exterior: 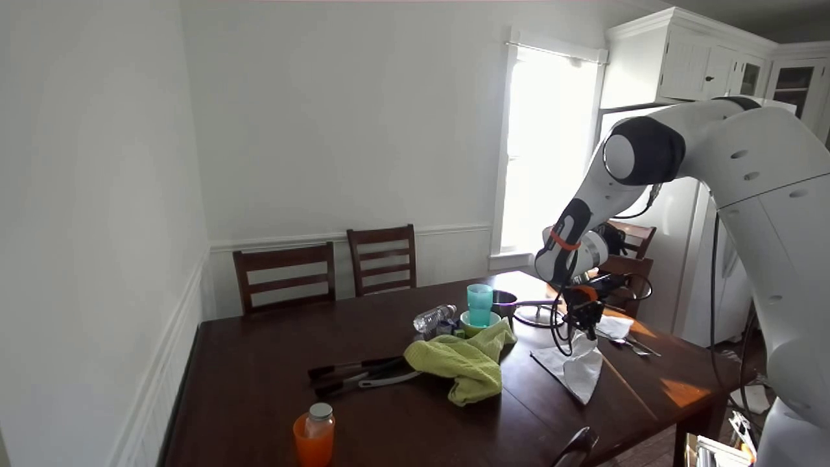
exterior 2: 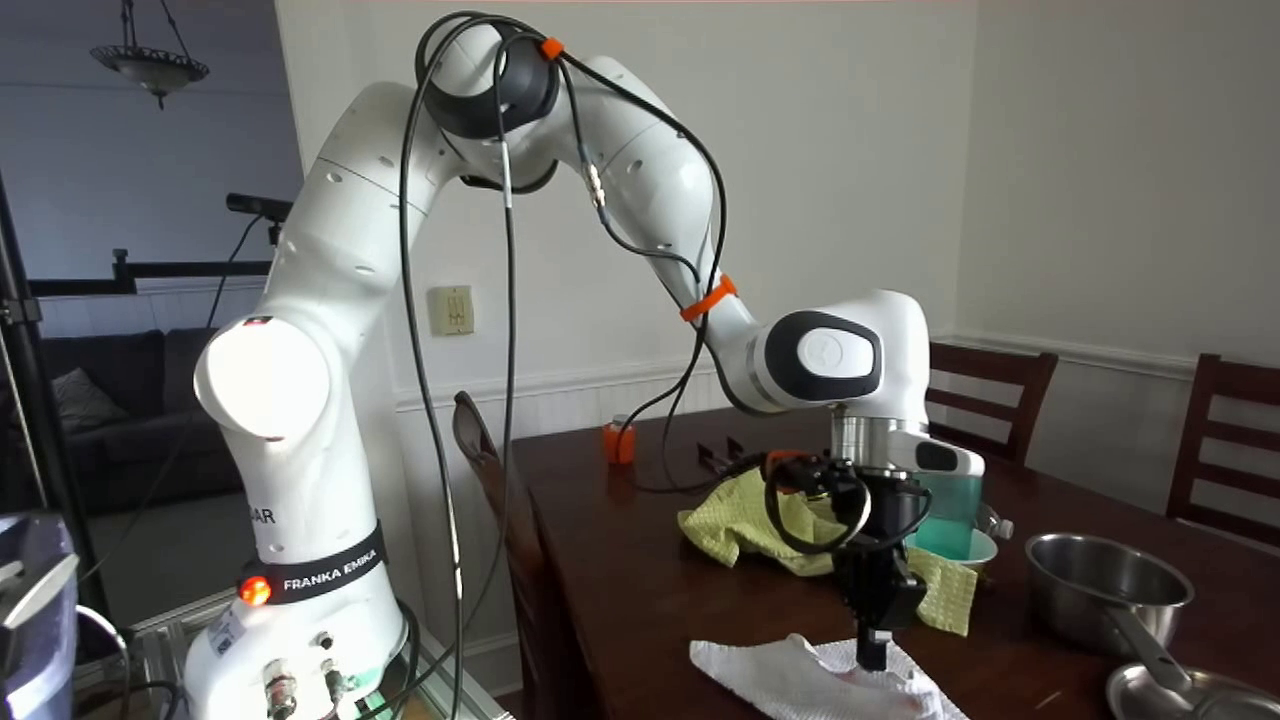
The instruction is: Unfold the white towel twice
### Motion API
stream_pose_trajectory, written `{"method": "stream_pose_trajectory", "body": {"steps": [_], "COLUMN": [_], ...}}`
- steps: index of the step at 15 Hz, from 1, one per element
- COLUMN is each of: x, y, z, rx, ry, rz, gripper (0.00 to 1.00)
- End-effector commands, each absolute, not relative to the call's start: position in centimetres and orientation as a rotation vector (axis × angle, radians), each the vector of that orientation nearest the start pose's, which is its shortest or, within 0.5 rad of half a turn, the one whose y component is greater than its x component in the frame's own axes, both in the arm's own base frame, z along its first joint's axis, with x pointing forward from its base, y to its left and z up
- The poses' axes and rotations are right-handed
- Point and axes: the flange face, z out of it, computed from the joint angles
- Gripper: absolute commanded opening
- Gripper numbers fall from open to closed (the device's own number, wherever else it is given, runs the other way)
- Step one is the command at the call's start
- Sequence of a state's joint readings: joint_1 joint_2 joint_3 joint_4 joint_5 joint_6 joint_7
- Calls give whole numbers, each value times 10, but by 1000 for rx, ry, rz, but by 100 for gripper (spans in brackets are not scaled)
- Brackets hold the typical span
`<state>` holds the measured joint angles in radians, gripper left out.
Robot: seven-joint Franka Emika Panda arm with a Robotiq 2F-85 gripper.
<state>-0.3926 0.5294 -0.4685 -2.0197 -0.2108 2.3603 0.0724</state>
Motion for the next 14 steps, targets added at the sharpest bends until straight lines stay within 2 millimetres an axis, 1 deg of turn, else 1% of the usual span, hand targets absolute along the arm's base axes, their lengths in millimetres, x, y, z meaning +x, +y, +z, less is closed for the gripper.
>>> {"method": "stream_pose_trajectory", "body": {"steps": [1, 2, 3, 4, 6, 8, 10, 12, 14], "x": [384, 385, 385, 379, 363, 344, 324, 304, 289], "y": [-447, -446, -446, -448, -448, -450, -457, -465, -470], "z": [203, 203, 203, 197, 193, 188, 181, 179, 175], "rx": [-3169, -3169, -3170, -3173, -3162, -3180, -3204, -3209, -3207], "ry": [1212, 1211, 1210, 1228, 1227, 1232, 1267, 1315, 1345], "rz": [480, 480, 480, 525, 592, 700, 765, 828, 906], "gripper": [4, 4, 1, 1, 1, 1, 1, 1, 1]}}
